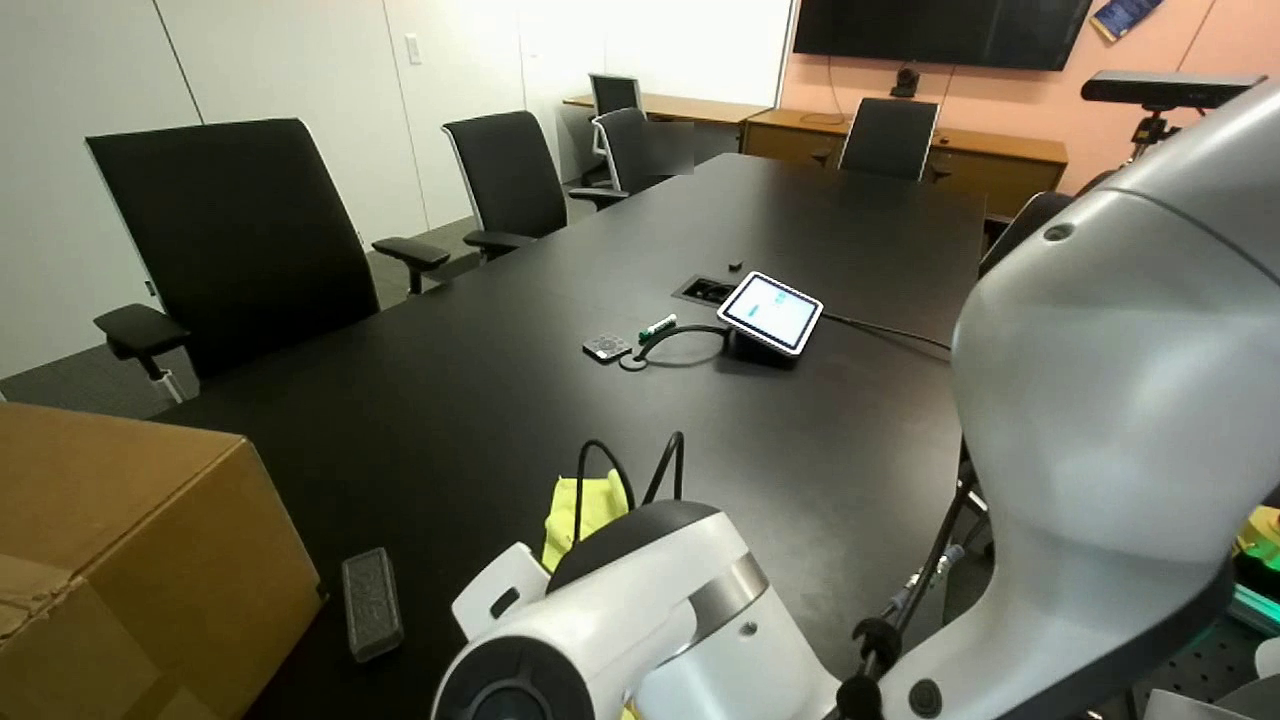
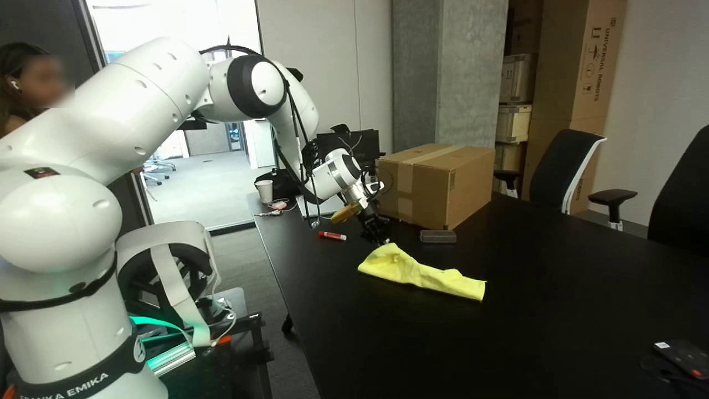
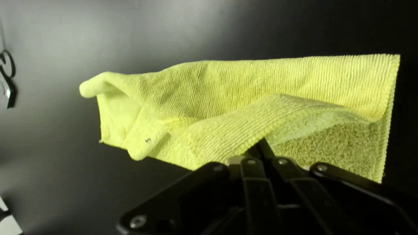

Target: Fold the yellow towel in half

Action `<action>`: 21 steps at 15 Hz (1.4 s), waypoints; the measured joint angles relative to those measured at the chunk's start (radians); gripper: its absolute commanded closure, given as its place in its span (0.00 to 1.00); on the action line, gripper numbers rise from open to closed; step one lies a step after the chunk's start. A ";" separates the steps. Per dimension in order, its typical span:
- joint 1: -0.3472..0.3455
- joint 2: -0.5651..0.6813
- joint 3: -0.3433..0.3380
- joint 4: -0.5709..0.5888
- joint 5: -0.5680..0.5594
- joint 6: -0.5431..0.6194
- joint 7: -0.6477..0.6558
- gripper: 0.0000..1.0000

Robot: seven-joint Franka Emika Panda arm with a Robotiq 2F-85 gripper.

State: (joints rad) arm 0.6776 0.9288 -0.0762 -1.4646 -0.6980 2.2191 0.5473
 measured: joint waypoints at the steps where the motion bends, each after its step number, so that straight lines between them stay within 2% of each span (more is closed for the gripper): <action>1: 0.013 0.010 -0.001 0.029 -0.017 -0.006 -0.005 0.97; 8: 0.034 0.030 0.002 0.153 -0.036 -0.012 -0.075 0.98; 12: 0.028 0.089 0.003 0.228 -0.032 -0.014 -0.100 0.97; 18: -0.005 0.224 0.004 0.389 0.001 -0.012 -0.167 0.98; 21: -0.040 0.270 0.029 0.465 0.065 0.004 -0.250 0.98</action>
State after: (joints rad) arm 0.6379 1.1986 -0.0468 -0.9994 -0.6327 2.2231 0.2976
